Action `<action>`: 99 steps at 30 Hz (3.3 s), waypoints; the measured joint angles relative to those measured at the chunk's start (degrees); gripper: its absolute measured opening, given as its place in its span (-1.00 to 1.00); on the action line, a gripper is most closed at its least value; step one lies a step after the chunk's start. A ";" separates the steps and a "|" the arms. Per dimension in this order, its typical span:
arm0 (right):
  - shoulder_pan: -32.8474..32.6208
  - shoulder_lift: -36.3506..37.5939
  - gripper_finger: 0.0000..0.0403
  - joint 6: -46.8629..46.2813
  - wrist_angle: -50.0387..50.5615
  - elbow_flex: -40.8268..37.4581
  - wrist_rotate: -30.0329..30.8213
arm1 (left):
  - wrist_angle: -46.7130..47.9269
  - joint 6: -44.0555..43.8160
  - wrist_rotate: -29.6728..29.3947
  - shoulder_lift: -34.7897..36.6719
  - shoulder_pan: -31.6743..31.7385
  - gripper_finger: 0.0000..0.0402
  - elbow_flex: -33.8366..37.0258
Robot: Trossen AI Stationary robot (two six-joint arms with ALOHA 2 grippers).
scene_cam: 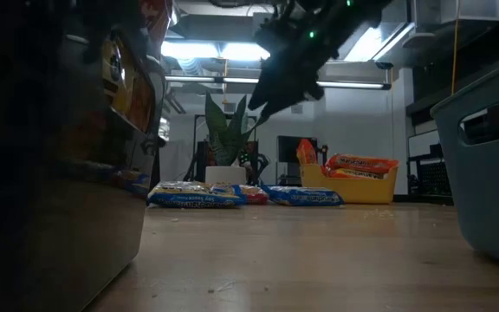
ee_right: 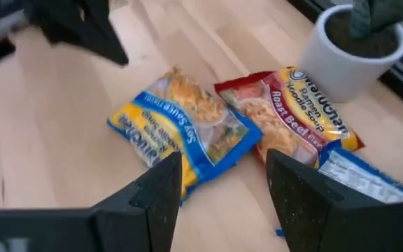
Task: Sort Maruchan noodles
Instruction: Put the blue noodle pack into the blue bin
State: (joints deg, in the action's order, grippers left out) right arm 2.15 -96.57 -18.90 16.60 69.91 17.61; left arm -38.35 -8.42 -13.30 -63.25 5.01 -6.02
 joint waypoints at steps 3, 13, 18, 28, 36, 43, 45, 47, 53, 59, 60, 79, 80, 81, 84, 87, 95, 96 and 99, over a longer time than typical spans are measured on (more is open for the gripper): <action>0.11 0.00 -0.04 -3.72 -5.26 -3.54 0.21 | 0.04 0.37 1.45 -2.67 1.89 -1.00 -1.23; 0.21 -0.32 -0.04 -12.95 -9.78 -7.80 2.10 | -3.91 1.13 5.09 -15.54 6.35 -1.00 -2.89; 1.51 -2.30 -0.04 -19.15 -11.09 -7.80 -0.05 | -8.76 0.23 5.40 -20.49 6.35 -1.00 -2.89; 3.44 -7.43 -0.04 -26.83 -16.92 -7.78 -4.27 | -11.69 -3.72 6.64 -26.70 6.30 -1.00 -3.17; 3.92 -7.63 -0.04 -30.90 -16.69 -7.78 -5.42 | -11.55 -7.27 6.73 -27.14 6.24 -1.00 -3.15; 3.90 -8.82 -0.04 -31.87 -16.74 -7.68 -4.03 | -9.84 -11.68 6.12 -27.05 5.54 -1.00 -3.19; 3.90 -9.07 -0.04 -31.87 -16.60 -7.64 -3.78 | -9.70 -12.70 5.32 -27.05 4.78 -1.00 -3.19; 3.90 -9.14 -0.04 -31.96 -16.52 -7.71 -4.57 | -9.55 -13.85 4.36 -27.05 4.03 -1.00 -3.19; 3.90 -9.80 -0.04 -32.36 -16.98 -7.76 -6.57 | -5.79 -14.08 4.45 -27.62 2.58 -1.00 -2.71; 4.40 -11.78 0.02 -32.48 -21.91 -7.63 -8.23 | -4.61 -14.13 4.27 -27.49 2.59 -1.00 -2.75; 4.40 -11.77 0.06 -32.35 -21.99 -7.79 -8.13 | -4.61 -14.13 4.26 -27.49 2.61 -1.00 -2.75; -4.39 -12.22 0.16 -3.35 -19.84 4.52 5.33 | -5.45 -13.91 3.13 -27.57 2.70 -1.00 -4.58; -4.90 -12.41 0.16 -3.14 -19.45 5.31 6.31 | -5.38 -13.73 3.12 -27.59 2.70 -1.00 -4.97; -5.36 -12.81 0.16 -3.14 -19.70 6.03 7.22 | -5.40 -13.55 3.11 -27.57 2.70 -1.00 -5.40; -6.34 -13.65 0.16 -3.17 -19.41 6.59 8.63 | -4.90 -13.52 3.13 -27.59 2.70 -1.00 -6.11; -6.75 -14.49 0.16 -3.21 -19.08 7.22 9.85 | -4.94 -13.52 3.15 -27.59 2.70 -1.00 -6.14; -6.68 -18.56 0.16 -3.76 -22.96 8.13 8.66 | -4.82 -13.47 1.88 -27.99 2.68 -1.00 -6.28; -6.68 -18.83 0.16 -3.78 -24.11 8.20 8.66 | -4.76 -13.45 1.88 -27.99 2.70 -1.00 -6.30; -6.68 -19.00 0.16 -3.76 -23.67 8.22 8.75 | -4.89 -13.30 1.82 -27.99 2.68 -1.00 -6.30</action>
State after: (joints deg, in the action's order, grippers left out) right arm -4.54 -115.58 -22.65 -7.07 78.13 26.36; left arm -43.24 -21.71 -11.49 -91.24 7.68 -12.32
